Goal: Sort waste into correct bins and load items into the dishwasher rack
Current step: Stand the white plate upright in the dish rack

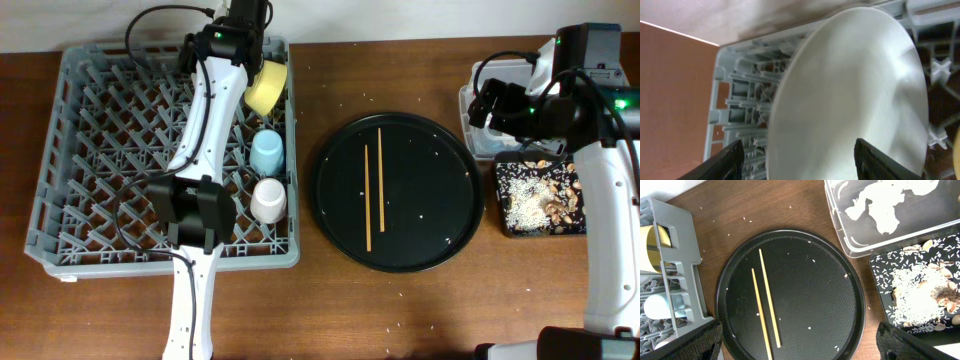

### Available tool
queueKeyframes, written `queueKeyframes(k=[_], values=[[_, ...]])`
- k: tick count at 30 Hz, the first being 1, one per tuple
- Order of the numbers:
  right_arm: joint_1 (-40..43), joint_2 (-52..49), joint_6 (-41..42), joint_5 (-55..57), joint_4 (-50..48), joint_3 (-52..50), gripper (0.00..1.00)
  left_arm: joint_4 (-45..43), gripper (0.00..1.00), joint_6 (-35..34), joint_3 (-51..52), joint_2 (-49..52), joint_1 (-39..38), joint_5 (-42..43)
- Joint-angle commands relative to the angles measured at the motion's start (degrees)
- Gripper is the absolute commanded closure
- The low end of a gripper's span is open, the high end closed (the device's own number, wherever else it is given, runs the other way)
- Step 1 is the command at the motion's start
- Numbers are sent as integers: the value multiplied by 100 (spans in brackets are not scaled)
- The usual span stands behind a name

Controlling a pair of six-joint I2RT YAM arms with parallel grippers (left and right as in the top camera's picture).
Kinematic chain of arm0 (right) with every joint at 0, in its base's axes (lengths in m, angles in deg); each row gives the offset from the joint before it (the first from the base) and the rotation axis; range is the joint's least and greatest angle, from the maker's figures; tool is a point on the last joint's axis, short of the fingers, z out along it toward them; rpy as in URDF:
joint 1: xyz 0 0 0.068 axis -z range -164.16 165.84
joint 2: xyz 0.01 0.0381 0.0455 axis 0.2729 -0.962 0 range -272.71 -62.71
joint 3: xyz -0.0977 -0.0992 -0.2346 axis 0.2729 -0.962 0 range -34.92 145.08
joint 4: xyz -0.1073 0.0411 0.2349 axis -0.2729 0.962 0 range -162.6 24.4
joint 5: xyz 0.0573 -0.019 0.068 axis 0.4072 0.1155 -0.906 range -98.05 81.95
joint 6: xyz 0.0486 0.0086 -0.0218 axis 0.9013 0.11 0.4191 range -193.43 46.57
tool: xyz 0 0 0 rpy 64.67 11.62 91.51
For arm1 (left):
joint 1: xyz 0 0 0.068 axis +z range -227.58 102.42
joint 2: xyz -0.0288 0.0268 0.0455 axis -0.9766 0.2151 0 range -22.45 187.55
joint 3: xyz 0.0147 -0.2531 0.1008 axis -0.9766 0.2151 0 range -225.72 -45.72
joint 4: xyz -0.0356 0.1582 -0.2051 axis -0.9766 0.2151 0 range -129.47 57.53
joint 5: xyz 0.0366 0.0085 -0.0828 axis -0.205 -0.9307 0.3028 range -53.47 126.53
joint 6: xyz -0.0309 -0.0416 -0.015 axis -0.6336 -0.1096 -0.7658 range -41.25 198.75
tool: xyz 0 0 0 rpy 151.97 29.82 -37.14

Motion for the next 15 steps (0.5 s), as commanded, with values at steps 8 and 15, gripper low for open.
queueKeyframes(k=[8, 15], values=[[33, 7, 44, 28, -13, -31, 2, 2745, 35, -439, -2531, -516, -570, 4927], [33, 7, 44, 28, -13, -31, 2, 1259, 49, -2155, 435, -133, -1967, 4900]])
